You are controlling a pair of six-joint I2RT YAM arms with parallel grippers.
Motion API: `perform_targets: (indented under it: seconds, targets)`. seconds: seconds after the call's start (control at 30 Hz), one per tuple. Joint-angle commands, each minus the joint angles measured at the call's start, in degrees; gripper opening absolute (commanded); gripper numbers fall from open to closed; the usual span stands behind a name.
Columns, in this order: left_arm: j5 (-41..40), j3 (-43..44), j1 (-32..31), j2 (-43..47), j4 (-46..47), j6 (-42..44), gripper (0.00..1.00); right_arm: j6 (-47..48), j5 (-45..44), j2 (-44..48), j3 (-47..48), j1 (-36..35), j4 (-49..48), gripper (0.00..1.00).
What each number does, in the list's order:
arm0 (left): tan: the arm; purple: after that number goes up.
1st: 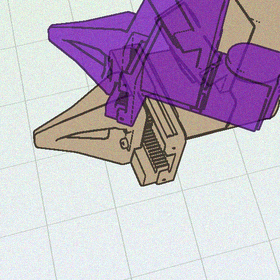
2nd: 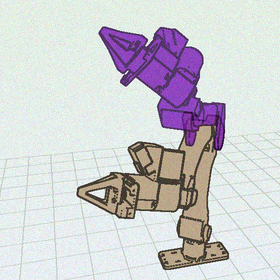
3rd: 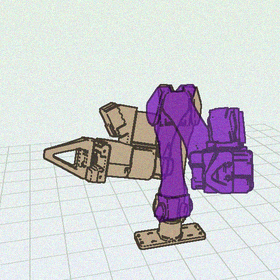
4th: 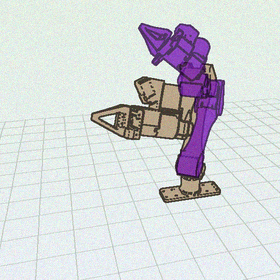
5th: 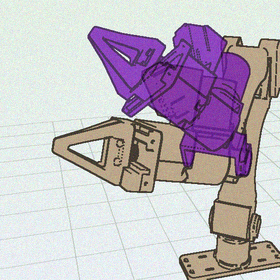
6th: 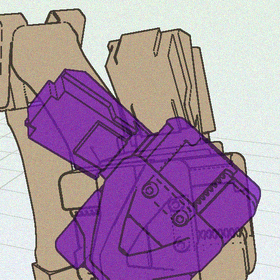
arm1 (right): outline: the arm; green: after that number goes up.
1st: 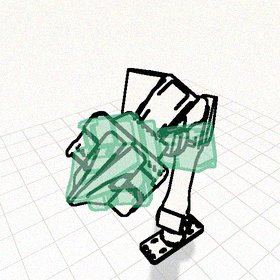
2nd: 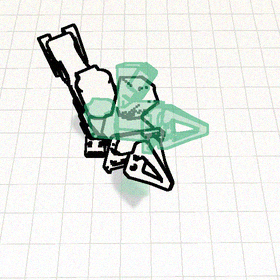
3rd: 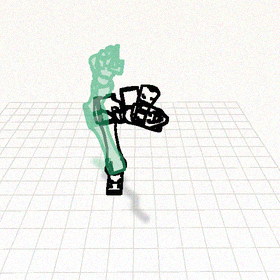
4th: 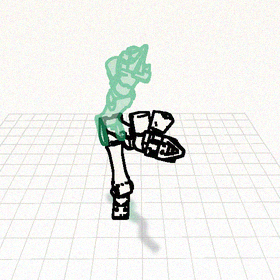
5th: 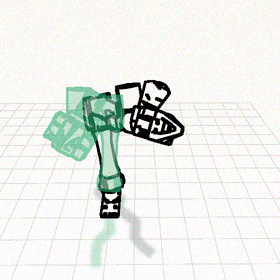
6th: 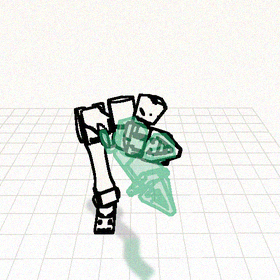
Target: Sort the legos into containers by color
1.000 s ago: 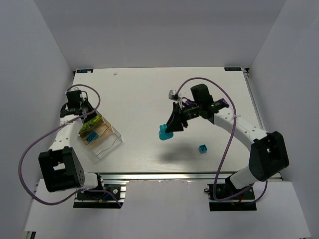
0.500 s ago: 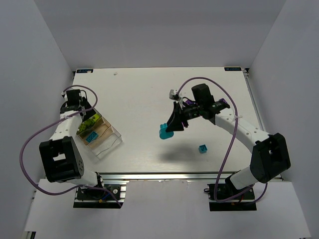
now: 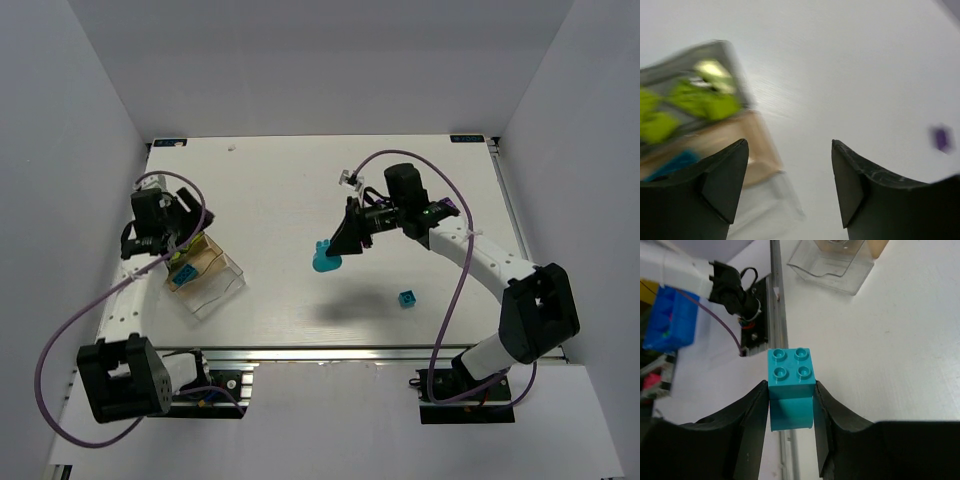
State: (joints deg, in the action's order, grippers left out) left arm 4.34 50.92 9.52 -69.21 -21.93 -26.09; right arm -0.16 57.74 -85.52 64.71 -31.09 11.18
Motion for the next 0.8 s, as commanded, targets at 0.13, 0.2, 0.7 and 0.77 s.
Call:
perform_targets:
  seconds: [0.13,0.2,0.7,0.77]
  targets:
    - [40.8,-13.8,-8.0,8.4,35.3,-16.7,0.87,-36.2,5.7,-3.0,-3.4,2.6,-29.4,0.00]
    - [42.4,-15.5,-13.3,8.7,39.8,-20.0,0.89,-43.3,6.8,-3.9,-3.6,3.3,-34.4,0.00]
    - [46.5,-25.5,-24.5,-0.5,98.4,-53.6,0.88,-55.2,9.0,-5.7,-4.6,5.7,-50.6,0.00]
    - [47.0,-25.2,-25.9,-3.3,100.9,-55.8,0.87,-55.3,8.8,-5.5,-4.9,5.7,-51.3,0.00]
